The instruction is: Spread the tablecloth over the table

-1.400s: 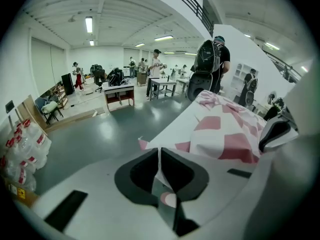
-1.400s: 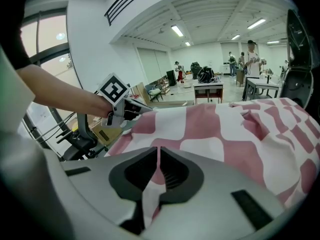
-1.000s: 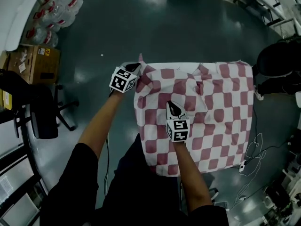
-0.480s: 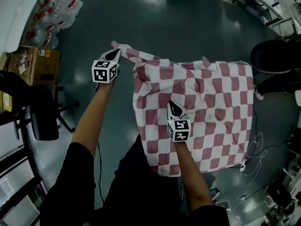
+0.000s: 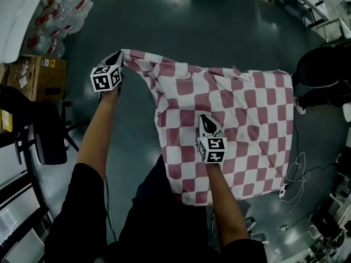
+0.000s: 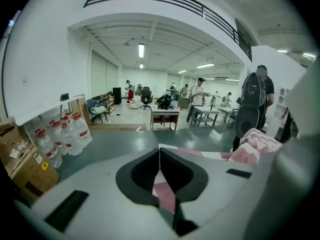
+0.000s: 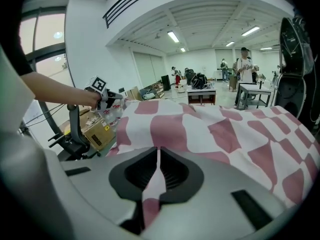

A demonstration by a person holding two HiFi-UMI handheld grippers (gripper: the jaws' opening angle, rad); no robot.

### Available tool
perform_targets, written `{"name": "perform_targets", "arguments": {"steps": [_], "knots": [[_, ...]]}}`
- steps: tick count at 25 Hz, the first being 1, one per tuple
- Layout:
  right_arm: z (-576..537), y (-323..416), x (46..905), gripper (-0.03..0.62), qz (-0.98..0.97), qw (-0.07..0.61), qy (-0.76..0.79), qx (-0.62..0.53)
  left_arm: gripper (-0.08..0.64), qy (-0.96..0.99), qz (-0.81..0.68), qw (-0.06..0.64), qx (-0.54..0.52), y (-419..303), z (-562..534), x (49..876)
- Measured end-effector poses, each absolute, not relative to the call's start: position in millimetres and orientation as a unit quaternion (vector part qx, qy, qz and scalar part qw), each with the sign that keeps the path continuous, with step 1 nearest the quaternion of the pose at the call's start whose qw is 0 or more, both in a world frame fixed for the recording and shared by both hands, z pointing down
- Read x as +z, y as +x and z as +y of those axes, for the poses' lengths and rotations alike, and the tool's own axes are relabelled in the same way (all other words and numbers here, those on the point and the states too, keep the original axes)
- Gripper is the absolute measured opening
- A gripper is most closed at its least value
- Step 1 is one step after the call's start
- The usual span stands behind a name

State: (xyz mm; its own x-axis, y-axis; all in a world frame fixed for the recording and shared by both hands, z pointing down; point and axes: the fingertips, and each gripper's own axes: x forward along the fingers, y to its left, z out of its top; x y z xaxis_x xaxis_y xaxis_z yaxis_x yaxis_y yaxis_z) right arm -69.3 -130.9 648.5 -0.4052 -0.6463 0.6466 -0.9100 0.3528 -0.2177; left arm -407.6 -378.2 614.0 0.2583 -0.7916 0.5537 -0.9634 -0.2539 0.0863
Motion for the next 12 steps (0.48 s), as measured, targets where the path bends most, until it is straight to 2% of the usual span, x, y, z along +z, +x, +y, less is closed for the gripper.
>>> {"name": "perform_targets", "arguments": {"steps": [4,8,12], "knots": [[-130,-65,646,0.018,-0.786,0.228,0.498,0.287,0.018,0.762,-0.583,0.192,0.207,-428,-391,590],[-131,-63,651,0.018,-0.782,0.22,0.503,0.294,0.018,0.746,-0.582,0.252,0.201,-423,-375,618],[-139,-63,650,0.02,-0.781,0.21,0.51,0.295,0.033,0.764,-0.541,0.308,0.168,-364,-316,642]]}}
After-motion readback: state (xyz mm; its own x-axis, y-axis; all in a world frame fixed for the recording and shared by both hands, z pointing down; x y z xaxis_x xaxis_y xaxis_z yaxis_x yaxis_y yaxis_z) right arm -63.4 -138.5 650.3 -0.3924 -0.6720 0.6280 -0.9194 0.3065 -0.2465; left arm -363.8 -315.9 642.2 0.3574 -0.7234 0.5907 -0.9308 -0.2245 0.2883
